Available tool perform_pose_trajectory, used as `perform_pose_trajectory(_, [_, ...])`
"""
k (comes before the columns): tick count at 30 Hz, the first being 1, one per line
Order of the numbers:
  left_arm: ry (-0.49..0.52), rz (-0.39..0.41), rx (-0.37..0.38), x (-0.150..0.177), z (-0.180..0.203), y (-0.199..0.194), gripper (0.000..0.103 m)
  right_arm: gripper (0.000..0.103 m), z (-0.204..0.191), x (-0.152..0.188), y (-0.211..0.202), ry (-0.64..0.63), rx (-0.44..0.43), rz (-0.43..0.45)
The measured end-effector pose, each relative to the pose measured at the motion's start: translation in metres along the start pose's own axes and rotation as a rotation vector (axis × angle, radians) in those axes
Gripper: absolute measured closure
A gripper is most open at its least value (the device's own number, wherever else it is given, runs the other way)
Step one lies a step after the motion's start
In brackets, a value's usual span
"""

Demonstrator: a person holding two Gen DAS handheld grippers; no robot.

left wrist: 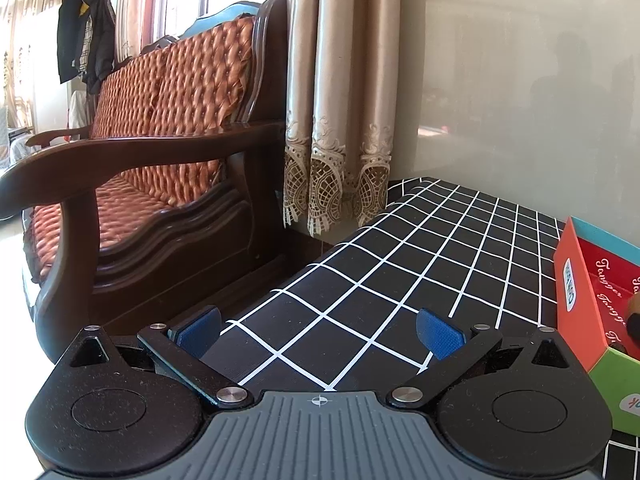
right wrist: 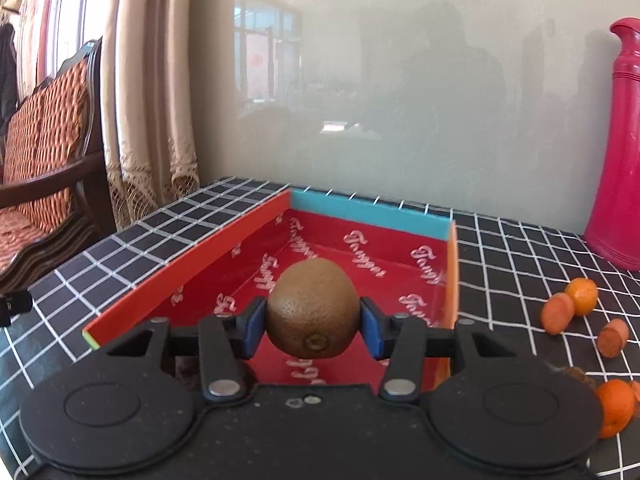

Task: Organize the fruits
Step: 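Carry the kiwi over the red box and open the right gripper, then move the right gripper back toward the small orange pieces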

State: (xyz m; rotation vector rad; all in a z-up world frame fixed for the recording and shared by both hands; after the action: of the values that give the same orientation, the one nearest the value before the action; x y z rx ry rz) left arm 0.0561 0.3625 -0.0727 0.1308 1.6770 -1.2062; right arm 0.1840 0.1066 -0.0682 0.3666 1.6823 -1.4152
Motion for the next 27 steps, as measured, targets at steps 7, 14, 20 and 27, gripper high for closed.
perform_pose_trajectory(7, [-0.001, -0.002, 0.012, 0.0, 0.005, -0.002, 0.0, 0.027, 0.01, -0.012, -0.032, -0.014, 0.037, 0.128])
perform_pose_trajectory(14, [0.018, 0.005, 0.042, 0.001, 0.022, -0.008, 0.0, 0.026, 0.063, -0.018, -0.059, 0.075, 0.076, 0.182])
perform_pose_trajectory(20, [0.026, 0.013, 0.073, 0.002, 0.04, -0.016, 0.0, 0.023, 0.14, -0.01, -0.087, 0.249, 0.15, 0.213])
perform_pose_trajectory(27, [0.04, 0.028, 0.115, 0.004, 0.064, -0.029, 0.0, 0.02, 0.226, 0.014, -0.119, 0.438, 0.244, 0.233])
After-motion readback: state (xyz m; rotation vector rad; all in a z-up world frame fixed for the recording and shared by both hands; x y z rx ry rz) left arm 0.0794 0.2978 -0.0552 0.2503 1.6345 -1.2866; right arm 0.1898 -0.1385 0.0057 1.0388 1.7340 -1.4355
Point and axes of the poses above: each gripper's, at about its wrist camera, not at the fingertips, and y roughly the way its jaws point, z to its right, x to its underside, the point moved 10 cm from there along y, roughly the way its jaws point, and after that the axes turned 11 degrees about -z, right-handed, at the moved point
